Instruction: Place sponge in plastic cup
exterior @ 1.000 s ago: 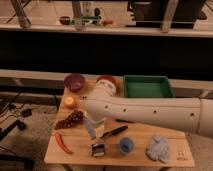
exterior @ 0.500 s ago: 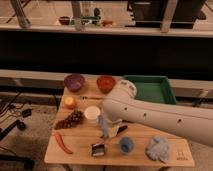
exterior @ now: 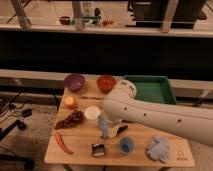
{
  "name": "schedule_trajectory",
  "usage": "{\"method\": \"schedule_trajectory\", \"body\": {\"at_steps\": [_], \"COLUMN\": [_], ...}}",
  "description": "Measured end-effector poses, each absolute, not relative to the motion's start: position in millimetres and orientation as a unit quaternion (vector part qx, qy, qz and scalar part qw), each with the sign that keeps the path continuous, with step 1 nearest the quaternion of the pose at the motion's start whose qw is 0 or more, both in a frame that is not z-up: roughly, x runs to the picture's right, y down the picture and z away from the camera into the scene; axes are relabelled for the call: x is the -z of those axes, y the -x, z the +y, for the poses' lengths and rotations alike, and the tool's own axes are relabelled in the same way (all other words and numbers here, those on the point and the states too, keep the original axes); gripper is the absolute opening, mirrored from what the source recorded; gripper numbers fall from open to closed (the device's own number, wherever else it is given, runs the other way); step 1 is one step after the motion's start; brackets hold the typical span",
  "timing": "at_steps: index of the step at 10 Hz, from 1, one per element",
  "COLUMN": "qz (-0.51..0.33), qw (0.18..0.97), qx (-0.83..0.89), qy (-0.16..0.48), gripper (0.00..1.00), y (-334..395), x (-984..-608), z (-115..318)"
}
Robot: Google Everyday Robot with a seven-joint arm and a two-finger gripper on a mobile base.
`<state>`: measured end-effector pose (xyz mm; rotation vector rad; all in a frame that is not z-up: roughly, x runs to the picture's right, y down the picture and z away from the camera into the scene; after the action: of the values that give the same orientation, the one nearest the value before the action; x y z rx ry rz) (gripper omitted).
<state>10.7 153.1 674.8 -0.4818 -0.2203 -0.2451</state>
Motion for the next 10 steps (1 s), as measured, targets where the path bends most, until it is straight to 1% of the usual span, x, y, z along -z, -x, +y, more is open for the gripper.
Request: {"method": "schedule_trajectory", "body": {"at_steps": [3, 6, 10], "qz": [-0.102, -0.091, -0.068], "qw": [0.961, 0.964, 0.964], "qx": [0.104, 0.063, 0.034], "qy": [0.236, 0.24, 0.254], "gripper": [0.12, 0.12, 0.12], "y": [-22, -60, -74], "x": [-679, -686, -690], "z": [152, 151, 160]}}
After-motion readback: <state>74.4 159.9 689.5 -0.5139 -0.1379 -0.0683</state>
